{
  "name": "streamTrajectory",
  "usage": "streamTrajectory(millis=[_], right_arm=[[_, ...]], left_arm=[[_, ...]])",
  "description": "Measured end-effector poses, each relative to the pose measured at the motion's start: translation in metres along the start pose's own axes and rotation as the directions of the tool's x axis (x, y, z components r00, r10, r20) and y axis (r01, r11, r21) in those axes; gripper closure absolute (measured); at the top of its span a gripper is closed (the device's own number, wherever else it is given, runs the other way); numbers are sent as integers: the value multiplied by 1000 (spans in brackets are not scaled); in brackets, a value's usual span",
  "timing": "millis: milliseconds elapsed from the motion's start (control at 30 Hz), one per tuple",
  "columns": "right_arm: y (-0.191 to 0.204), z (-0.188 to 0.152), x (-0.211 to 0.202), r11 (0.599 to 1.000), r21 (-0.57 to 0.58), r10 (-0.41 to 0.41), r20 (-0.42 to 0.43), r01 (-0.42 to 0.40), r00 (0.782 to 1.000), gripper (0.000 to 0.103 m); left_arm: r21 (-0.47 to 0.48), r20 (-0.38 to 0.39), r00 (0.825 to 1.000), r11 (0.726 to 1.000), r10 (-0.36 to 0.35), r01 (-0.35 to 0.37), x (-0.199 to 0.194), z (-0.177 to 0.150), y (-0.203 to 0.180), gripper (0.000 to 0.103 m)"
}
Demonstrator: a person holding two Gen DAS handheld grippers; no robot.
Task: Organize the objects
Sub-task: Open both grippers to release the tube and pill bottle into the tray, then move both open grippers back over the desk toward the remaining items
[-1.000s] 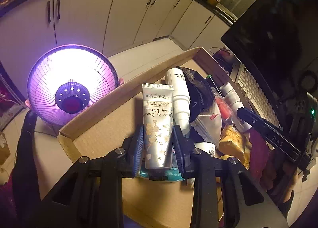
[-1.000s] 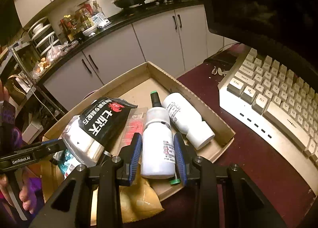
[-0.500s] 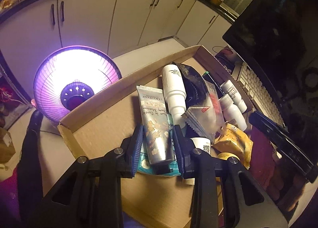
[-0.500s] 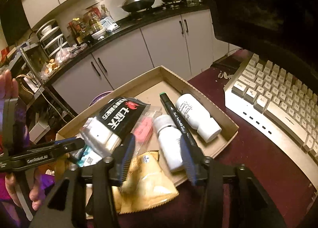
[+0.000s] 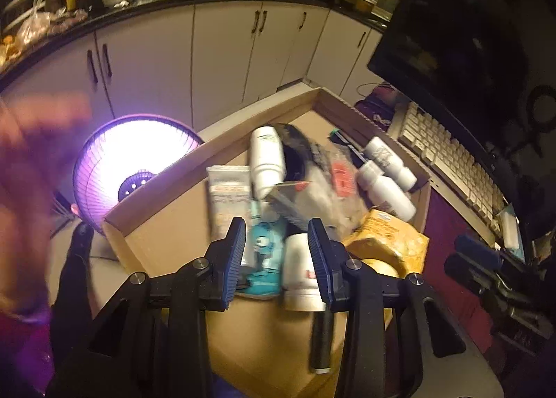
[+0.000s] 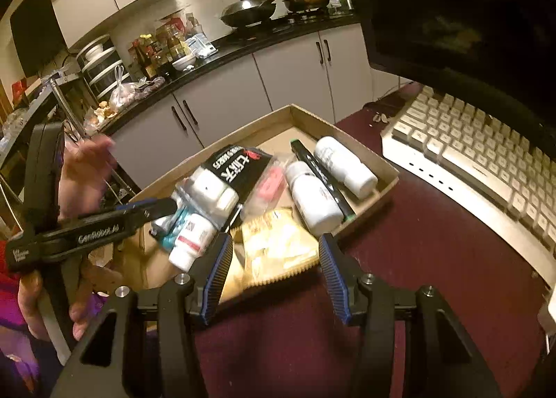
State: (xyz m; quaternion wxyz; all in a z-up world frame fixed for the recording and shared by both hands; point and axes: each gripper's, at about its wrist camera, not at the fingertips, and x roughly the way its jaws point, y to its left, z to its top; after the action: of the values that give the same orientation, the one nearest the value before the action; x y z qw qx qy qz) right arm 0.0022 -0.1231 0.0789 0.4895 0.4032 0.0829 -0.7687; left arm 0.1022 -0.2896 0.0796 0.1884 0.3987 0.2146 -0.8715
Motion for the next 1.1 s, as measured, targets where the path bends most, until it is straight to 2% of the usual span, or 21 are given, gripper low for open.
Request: streamTrajectory(millis=[67, 133, 200, 367, 467, 533, 733, 967, 1033, 1100], right_arm=[[-7, -9, -8, 1000, 18, -12, 1, 12, 1000, 49], [-14, -16, -14, 999, 30, -24, 0, 24, 1000, 45], [-22, -24, -19, 998, 45, -48, -2, 48, 999, 43], [-53, -47, -36, 987, 110, -114, -12, 115, 993, 41], [-80, -65, -47, 969, 167, -182, -24, 183, 983, 40], [-101, -75, -54, 952, 215, -217, -32, 218, 976, 40], [-152, -90, -74, 889, 339, -313, -40, 308, 949, 40], [-175, -81, -72, 848, 362, -386, -75, 386, 919, 40], [-180, -77, -69, 845, 378, -376, -82, 378, 923, 40], [-184, -72, -68, 838, 380, -391, -81, 391, 917, 40]], left_arm=[[23, 10, 1000, 1000, 0, 0, -2, -2, -11, 64], [51, 23, 1000, 999, 1, -2, -3, -4, -25, 54], [70, 31, 1000, 998, -7, 5, -4, -6, -37, 53], [130, 18, 994, 986, -107, 103, -9, -17, -77, 53], [183, -3, 981, 964, -196, 193, -10, -26, -107, 53], [222, -30, 973, 947, -231, 232, -6, -31, -127, 53], [303, -98, 963, 914, -251, 269, 6, -46, -169, 53], [313, -150, 956, 905, -252, 287, 21, -56, -183, 53], [306, -161, 954, 906, -252, 291, 24, -59, -185, 53], [304, -174, 952, 906, -250, 294, 28, -60, -185, 53]])
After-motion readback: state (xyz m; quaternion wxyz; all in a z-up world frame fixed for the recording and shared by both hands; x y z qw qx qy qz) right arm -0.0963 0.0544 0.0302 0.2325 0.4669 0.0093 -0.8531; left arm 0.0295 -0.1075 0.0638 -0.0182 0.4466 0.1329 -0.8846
